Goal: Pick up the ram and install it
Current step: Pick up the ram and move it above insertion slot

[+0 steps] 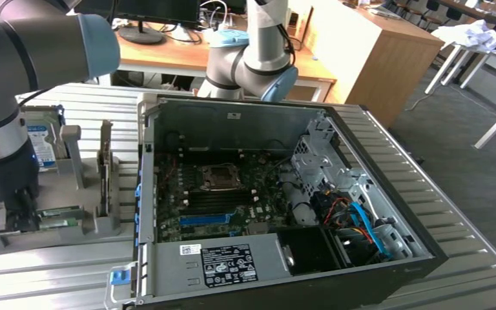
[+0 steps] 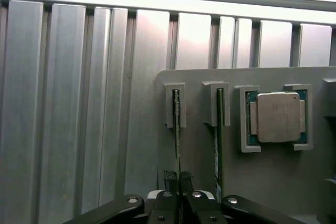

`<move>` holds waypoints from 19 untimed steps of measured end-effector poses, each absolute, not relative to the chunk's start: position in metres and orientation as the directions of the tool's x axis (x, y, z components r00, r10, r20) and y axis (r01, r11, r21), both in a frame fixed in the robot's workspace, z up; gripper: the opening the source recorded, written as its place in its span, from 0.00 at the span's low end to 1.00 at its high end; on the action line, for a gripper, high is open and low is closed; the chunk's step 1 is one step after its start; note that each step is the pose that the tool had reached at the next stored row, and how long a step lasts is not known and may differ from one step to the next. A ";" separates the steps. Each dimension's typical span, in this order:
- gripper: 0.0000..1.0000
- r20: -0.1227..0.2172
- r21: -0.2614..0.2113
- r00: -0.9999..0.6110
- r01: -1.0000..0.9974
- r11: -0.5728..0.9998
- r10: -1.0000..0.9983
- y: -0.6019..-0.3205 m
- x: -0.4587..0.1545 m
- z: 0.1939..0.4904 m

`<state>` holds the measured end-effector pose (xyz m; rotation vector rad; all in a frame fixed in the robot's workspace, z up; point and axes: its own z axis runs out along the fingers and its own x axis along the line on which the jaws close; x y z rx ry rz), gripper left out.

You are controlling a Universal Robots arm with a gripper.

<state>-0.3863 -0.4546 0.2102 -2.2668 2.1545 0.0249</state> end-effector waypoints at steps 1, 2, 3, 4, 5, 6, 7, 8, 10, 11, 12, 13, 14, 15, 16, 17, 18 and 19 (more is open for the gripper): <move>0.13 -0.021 0.001 0.051 -0.999 -0.051 -0.998 -0.455 -0.386 0.211; 0.13 -0.021 0.001 0.051 -0.999 -0.051 -0.998 -0.455 -0.386 0.212; 0.13 -0.021 0.001 0.051 -0.999 -0.051 -0.998 -0.455 -0.386 0.213; 0.13 -0.021 0.001 0.051 -0.999 -0.051 -0.998 -0.455 -0.386 0.214; 0.13 -0.021 0.001 0.051 -0.999 -0.051 -0.998 -0.455 -0.386 0.214; 0.13 -0.021 0.001 0.051 -0.999 -0.051 -0.998 -0.455 -0.386 0.215; 0.13 -0.021 0.001 0.051 -0.999 -0.051 -0.998 -0.455 -0.386 0.216; 0.13 -0.021 0.001 0.051 -0.999 -0.051 -0.998 -0.455 -0.386 0.217; 0.13 -0.021 0.001 0.051 -0.999 -0.051 -0.998 -0.455 -0.386 0.218; 0.13 -0.021 0.001 0.051 -0.999 -0.051 -0.998 -0.455 -0.386 0.219; 0.13 -0.021 0.001 0.051 -0.999 -0.051 -0.998 -0.455 -0.386 0.220; 0.13 -0.021 0.001 0.051 -0.999 -0.051 -0.998 -0.455 -0.386 0.221; 0.13 -0.021 0.001 0.051 -0.999 -0.051 -0.998 -0.455 -0.386 0.221; 0.13 -0.021 0.001 0.051 -0.999 -0.051 -0.998 -0.455 -0.386 0.222; 0.13 -0.021 0.001 0.051 -0.999 -0.051 -0.998 -0.455 -0.386 0.223; 0.13 -0.021 0.001 0.051 -0.999 -0.051 -0.998 -0.455 -0.386 0.224; 0.13 -0.021 0.001 0.051 -0.999 -0.051 -0.998 -0.455 -0.386 0.225; 0.13 -0.021 0.001 0.051 -0.999 -0.051 -0.998 -0.455 -0.386 0.225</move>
